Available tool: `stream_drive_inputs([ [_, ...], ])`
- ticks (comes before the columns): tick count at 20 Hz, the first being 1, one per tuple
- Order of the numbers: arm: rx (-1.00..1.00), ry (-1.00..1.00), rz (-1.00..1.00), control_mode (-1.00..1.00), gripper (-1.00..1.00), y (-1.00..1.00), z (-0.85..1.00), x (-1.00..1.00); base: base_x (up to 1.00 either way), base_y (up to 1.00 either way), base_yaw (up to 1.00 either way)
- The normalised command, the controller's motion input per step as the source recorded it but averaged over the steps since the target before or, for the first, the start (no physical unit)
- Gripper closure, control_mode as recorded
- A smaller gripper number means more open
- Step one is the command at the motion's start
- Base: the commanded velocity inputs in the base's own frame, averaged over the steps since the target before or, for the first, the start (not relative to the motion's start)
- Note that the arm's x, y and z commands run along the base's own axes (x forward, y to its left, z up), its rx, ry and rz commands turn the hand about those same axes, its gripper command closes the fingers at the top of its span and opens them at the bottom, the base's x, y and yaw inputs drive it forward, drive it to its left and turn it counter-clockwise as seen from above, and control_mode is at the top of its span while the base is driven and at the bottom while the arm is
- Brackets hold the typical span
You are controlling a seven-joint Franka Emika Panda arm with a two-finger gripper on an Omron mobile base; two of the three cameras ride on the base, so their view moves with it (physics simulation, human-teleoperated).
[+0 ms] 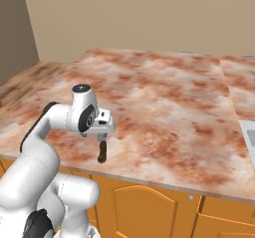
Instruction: Move the cutting board and knife to the sink. Then move spray from the cabinet to the counter.
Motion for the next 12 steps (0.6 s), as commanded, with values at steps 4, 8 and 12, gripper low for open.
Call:
stream_drive_inputs([
  [4, 0.00, 0.00, 0.05, -1.00, -1.00, 0.00, -0.47, 0.25, 0.00, 0.00, 0.00],
  [8, 0.00, 0.00, 0.06, -1.00, -1.00, 0.00, -0.51, 0.20, 0.00, 0.00, 0.00],
  [12, 0.00, 0.00, 0.04, -1.00, -1.00, 0.00, -0.50, 0.17, 0.00, 0.00, 0.00],
])
